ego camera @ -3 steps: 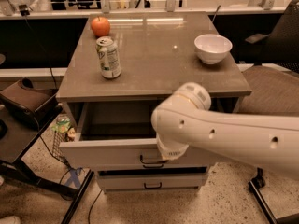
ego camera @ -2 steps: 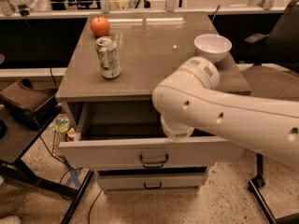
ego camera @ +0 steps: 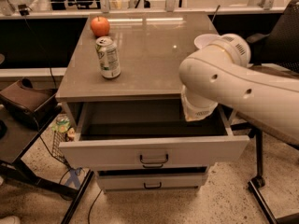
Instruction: Open top drawer
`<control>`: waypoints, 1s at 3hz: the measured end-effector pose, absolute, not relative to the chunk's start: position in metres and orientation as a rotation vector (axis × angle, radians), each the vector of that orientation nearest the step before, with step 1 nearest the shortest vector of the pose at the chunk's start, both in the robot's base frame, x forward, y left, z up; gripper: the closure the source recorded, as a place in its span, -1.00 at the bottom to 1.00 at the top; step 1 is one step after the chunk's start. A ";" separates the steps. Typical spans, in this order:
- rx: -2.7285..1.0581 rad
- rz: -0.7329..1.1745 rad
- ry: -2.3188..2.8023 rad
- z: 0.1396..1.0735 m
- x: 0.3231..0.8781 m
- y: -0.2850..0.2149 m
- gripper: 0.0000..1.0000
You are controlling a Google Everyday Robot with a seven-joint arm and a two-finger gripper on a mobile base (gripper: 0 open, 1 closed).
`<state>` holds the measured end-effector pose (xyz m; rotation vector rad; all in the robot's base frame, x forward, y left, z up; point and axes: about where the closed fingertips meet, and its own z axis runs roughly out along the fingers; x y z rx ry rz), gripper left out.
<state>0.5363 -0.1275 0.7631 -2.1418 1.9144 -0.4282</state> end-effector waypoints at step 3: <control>-2.074 -0.335 2.014 0.709 0.535 -0.164 1.00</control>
Offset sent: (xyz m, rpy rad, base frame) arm 0.0068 -0.0334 -0.0188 0.0393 0.0111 -0.0549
